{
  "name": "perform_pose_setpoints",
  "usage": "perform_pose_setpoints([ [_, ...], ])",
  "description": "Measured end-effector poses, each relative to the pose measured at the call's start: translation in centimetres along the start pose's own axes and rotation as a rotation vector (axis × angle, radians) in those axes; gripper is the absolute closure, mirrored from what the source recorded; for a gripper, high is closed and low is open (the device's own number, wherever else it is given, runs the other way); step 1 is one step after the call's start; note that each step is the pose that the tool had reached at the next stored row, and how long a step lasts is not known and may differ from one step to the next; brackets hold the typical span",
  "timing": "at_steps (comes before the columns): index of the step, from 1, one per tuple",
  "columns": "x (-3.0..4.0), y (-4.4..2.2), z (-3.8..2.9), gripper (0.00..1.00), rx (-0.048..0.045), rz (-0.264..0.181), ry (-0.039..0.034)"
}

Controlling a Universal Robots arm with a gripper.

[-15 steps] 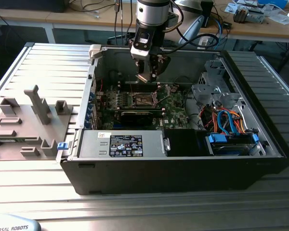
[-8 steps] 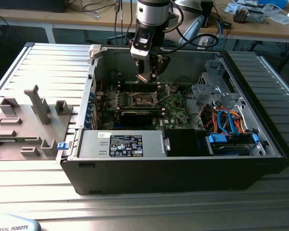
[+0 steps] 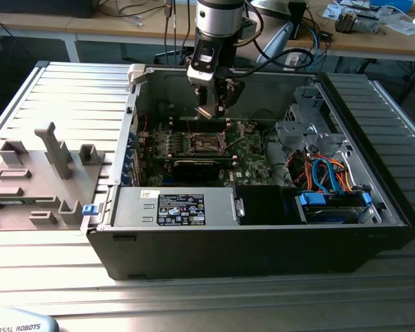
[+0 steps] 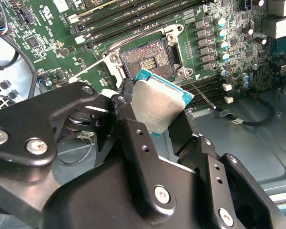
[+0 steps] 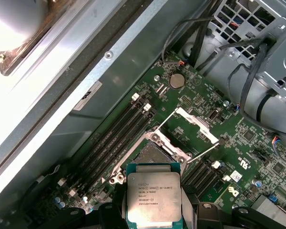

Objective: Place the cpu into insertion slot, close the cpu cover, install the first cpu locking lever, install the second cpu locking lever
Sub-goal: 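Place the cpu into insertion slot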

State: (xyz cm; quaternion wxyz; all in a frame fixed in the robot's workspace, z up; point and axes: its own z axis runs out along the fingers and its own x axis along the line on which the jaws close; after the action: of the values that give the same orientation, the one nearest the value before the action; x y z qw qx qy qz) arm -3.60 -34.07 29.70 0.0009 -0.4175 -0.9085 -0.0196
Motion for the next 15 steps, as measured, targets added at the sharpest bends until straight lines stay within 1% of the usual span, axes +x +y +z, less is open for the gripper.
perform_pose_setpoints([
  [15,0.0,0.0,0.0,0.46,-0.0002,0.009,-0.0003],
])
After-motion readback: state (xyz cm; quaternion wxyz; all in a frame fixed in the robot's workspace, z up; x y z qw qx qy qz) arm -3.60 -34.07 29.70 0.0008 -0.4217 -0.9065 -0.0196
